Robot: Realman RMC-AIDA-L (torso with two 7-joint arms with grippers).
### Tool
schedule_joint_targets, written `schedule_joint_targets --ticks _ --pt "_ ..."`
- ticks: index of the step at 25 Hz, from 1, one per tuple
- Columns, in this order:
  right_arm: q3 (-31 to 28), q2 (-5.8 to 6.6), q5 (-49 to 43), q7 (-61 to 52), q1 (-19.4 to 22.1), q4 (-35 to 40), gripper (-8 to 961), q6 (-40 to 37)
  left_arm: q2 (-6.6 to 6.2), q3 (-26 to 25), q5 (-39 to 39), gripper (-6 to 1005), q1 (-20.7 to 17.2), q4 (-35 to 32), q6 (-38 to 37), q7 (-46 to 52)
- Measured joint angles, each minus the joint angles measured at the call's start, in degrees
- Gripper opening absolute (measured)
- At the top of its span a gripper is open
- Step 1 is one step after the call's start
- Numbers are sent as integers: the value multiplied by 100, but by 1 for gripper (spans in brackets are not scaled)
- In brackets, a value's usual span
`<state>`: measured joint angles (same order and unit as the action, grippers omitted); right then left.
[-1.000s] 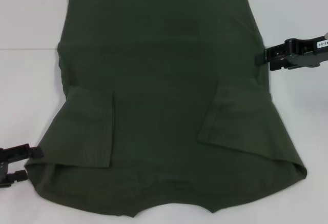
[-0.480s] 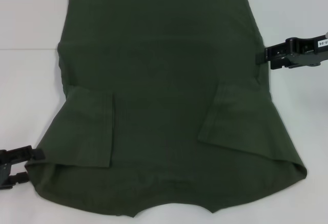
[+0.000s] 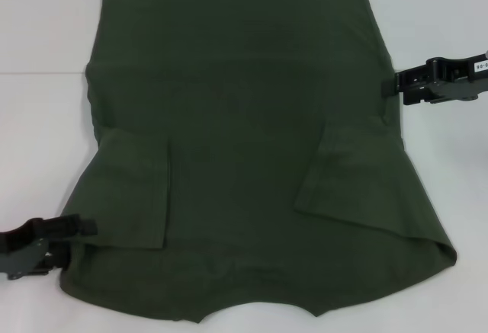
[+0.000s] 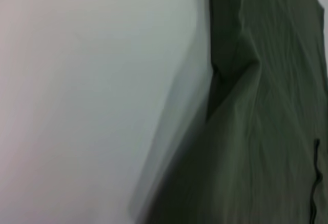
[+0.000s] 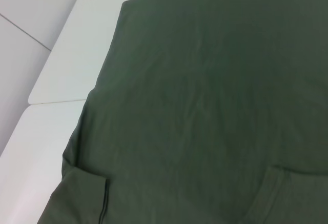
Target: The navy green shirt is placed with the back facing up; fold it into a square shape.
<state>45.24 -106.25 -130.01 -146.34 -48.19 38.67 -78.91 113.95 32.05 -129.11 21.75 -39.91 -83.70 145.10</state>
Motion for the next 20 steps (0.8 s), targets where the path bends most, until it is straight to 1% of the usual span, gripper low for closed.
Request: schedule_joint_targets --ticks 6,10,18,20 --pt "-83 25 15 -8 42 0 593 -25 72 -16 -39 916 126 -28 8 -22" --pt "-86 27 22 -12 59 0 593 -35 91 -20 -56 920 195 -16 74 -24" --pt "-112 26 22 -8 64 0 592 -45 106 -33 -27 896 242 -15 162 10" --pt "-140 26 22 -3 64 0 592 -48 133 -42 2 889 223 -76 161 5"
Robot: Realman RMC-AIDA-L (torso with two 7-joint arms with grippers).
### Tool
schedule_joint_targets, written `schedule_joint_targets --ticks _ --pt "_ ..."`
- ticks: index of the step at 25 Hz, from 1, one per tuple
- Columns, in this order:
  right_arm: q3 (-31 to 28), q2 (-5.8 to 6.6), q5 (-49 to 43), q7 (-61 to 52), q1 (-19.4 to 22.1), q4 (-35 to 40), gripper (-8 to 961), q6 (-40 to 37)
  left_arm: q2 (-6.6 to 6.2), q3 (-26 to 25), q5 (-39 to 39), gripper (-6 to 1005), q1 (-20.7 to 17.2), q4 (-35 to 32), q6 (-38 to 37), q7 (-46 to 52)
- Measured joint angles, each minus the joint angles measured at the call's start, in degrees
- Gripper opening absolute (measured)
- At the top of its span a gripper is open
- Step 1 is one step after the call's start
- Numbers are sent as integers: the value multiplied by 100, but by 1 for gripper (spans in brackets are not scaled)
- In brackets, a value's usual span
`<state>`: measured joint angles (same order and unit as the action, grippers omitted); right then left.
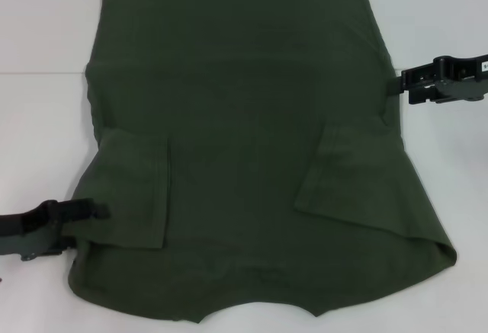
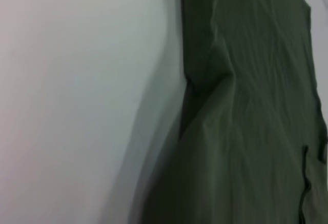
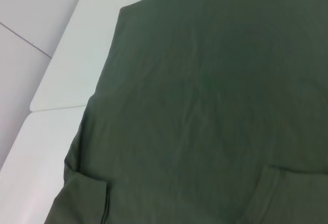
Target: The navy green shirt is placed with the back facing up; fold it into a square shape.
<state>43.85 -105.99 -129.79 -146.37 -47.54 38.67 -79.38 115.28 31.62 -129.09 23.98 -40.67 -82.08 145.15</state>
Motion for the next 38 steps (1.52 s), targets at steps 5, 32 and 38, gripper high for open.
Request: schedule_joint_targets --ticks 5,32,38 --pt "-86 14 -1 39 7 0 592 -58 47 -16 9 874 -36 -162 -11 8" --pt "-61 229 -590 396 466 300 593 -1223 -61 -214 659 44 90 -91 -1059 -1103" --pt "-74 200 -1117 363 805 519 593 -1482 -75 -184 632 45 195 -62 -909 -1029"
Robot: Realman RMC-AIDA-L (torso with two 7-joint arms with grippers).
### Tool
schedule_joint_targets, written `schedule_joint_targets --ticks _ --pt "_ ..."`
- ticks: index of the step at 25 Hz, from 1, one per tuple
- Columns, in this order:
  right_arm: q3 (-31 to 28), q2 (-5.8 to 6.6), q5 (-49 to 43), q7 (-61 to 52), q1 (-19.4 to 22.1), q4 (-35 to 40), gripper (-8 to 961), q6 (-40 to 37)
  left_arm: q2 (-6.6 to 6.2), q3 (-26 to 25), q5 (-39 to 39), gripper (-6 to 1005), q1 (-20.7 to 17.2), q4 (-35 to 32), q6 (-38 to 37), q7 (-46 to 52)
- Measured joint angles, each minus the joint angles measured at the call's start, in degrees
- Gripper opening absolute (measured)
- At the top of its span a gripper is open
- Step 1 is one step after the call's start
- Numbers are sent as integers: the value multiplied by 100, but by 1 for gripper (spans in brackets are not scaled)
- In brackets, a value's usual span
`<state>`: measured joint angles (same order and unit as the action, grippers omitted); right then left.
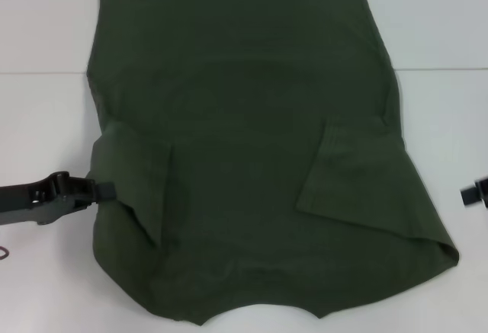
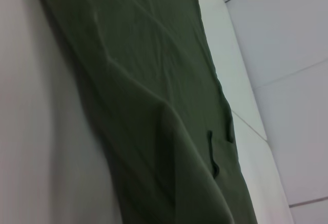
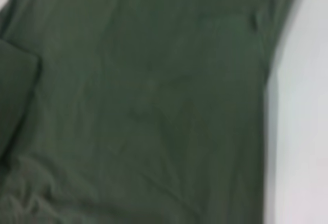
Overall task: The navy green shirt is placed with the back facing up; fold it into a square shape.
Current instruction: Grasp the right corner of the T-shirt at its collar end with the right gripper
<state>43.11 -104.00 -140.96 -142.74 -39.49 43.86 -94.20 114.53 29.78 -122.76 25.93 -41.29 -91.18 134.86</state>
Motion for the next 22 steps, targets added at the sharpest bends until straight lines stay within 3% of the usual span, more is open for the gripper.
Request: schedule_joint_targets --ticks 8,17,22 --pt "38 -200 -508 91 44 -1 592 -79 13 5 -6 46 43 8 147 77" --pt "44 -595 -921 452 33 -30 592 313 34 -23 10 50 43 68 174 77" --pt "49 -709 -1112 452 -10 -12 592 445 38 -26 29 54 44 77 173 85"
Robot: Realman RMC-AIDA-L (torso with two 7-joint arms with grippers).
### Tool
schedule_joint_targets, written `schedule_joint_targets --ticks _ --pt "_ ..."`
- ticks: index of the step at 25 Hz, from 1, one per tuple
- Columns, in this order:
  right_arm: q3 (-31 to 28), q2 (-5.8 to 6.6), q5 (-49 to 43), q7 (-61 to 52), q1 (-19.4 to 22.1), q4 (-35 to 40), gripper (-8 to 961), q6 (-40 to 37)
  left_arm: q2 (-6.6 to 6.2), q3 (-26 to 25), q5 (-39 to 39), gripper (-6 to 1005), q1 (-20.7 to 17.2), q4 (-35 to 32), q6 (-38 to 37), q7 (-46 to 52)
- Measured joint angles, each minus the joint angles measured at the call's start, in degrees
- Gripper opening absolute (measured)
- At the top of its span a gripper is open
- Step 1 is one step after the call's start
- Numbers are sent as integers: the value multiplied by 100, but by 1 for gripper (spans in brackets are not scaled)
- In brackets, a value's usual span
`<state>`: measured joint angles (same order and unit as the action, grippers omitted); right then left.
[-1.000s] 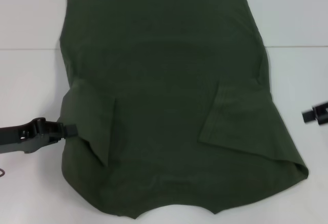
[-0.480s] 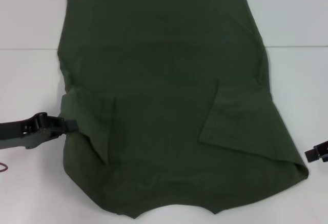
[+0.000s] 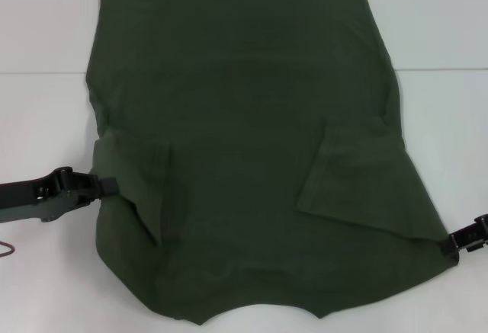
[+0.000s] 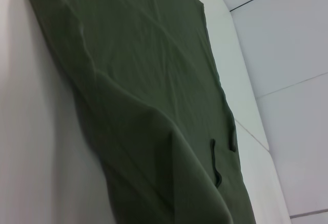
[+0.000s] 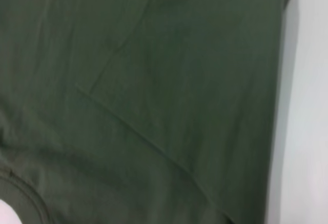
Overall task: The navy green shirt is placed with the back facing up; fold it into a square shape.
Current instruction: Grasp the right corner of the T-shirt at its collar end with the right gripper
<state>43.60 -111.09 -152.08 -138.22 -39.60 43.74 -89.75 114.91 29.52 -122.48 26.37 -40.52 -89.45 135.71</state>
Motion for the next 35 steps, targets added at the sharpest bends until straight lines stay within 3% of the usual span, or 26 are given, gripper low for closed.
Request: schedule_joint_targets --ticks 16,35 --pt "168 -221 -59 -30 -123 -75 593 348 5 1 4 68 19 0 -3 41" --pt "221 -390 57 -3 -328 -148 592 327 5 0 29 85 27 0 47 46"
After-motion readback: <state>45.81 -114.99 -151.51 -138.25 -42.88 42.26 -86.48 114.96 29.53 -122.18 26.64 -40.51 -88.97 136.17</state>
